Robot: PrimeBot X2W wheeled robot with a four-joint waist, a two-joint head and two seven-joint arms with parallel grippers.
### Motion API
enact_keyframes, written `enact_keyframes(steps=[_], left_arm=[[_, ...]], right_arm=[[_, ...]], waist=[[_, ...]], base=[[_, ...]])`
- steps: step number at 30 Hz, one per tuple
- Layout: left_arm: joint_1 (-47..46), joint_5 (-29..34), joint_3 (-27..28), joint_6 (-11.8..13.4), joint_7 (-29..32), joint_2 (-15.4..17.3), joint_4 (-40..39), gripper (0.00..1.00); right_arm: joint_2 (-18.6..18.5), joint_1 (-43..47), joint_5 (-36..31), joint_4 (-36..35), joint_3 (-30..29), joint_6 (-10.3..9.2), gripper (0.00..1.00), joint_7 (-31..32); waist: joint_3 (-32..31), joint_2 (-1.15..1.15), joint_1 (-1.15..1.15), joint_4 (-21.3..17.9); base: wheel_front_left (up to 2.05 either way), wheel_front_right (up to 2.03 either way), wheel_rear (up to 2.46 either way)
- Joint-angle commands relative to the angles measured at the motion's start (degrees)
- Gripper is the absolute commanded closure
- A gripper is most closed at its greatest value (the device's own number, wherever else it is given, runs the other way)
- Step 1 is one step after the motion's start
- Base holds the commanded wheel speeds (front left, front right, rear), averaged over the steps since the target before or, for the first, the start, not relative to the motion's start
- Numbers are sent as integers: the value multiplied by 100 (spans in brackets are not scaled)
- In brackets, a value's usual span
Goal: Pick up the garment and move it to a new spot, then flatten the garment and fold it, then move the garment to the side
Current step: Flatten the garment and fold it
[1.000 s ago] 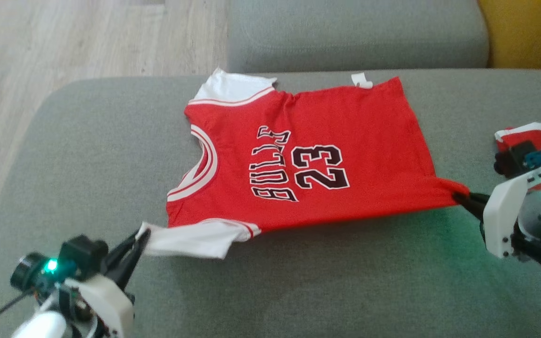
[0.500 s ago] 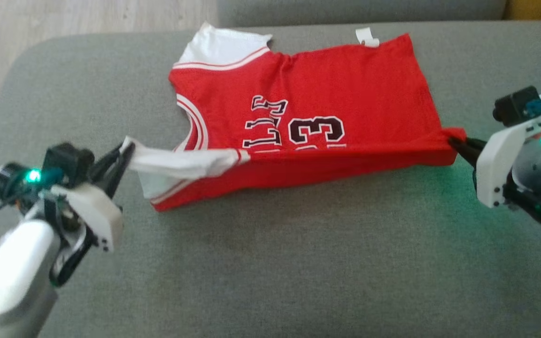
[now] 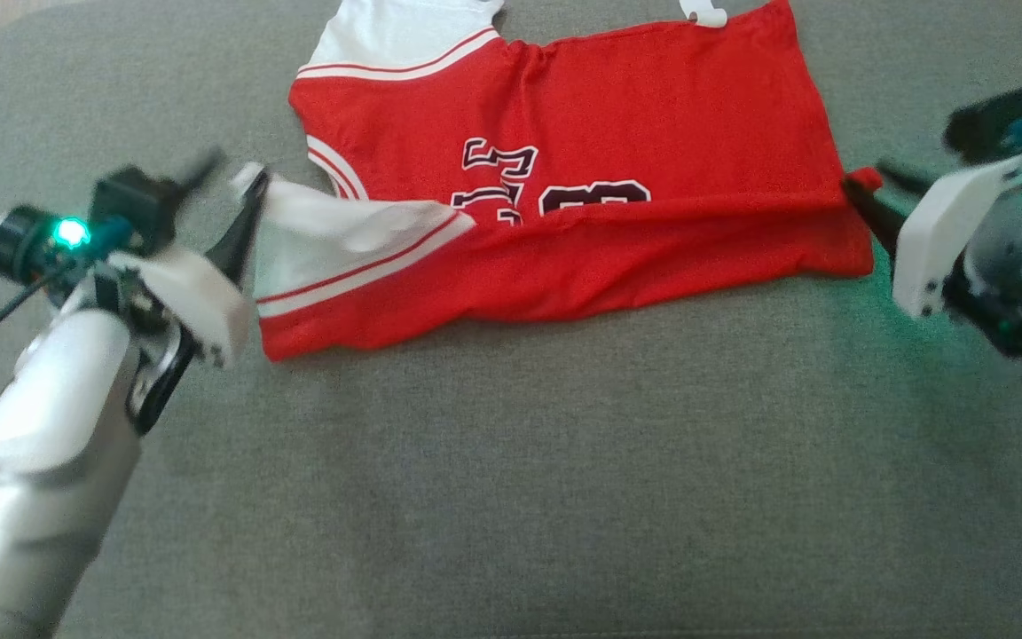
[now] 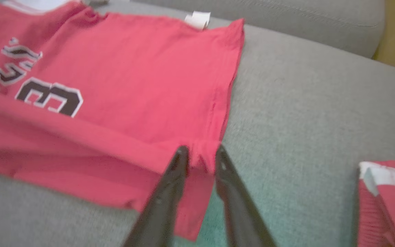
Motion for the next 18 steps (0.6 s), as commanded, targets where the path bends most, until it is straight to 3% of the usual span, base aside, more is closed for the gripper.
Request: enact_keyframes(steps=[1, 3, 5, 10, 13, 15, 18], left_arm=[[-365, -5, 348, 77, -173, 156, -73, 0], [-475, -68, 510, 224, -636, -28, 101, 0], [-548, -131, 721, 423, -1335, -225, 310, 0], [-333, -310, 1196, 717, -1834, -489, 167, 0], [50, -43, 1465, 884, -1859, -551, -524, 0], [500, 163, 1681, 1002, -1861, -632, -1068, 0], [1238, 414, 2013, 1172, -1862, -810, -1653, 0]], right_arm=[[-35, -123, 30, -22, -151, -5, 0, -173], [118, -198, 87, 176, -434, -5, 0, -583], [334, -290, -16, 373, -765, -5, 0, -1405], [799, -194, -212, 674, -1414, -5, 0, -2691], [1098, 35, -440, 660, -1946, -5, 0, -2885], [1327, 297, -653, 296, -2599, -5, 0, -2895], [1702, 994, -1475, -416, -3506, -5, 0, -2897]], waist=[[6, 0, -1, 11], [2, 0, -1, 27], [-66, 0, -1, 41], [-304, 0, -1, 59], [-456, 0, -1, 52], [-536, 0, -1, 28], [-648, 0, -1, -11]], base=[[0, 0, 0], [0, 0, 0], [0, 0, 0], [0, 0, 0], [0, 0, 0], [0, 0, 0], [0, 0, 0]])
